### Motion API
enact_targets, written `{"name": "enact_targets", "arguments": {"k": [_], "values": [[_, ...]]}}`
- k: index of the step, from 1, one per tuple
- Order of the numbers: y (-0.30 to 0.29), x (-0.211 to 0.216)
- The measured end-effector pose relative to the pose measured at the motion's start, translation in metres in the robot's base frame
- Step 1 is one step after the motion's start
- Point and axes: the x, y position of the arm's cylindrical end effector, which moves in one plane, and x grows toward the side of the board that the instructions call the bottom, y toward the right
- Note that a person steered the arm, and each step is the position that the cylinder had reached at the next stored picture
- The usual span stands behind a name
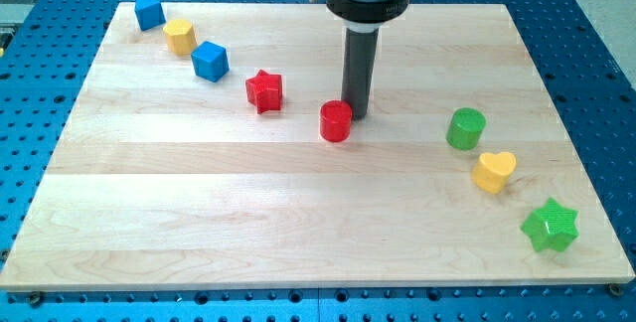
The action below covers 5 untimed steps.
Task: Move green circle and heart in between red circle and green star
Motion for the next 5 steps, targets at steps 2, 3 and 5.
{"name": "enact_targets", "arguments": {"k": [2,3,5], "values": [[0.088,-0.028],[0.191,-0.025],[0.156,0.012]]}}
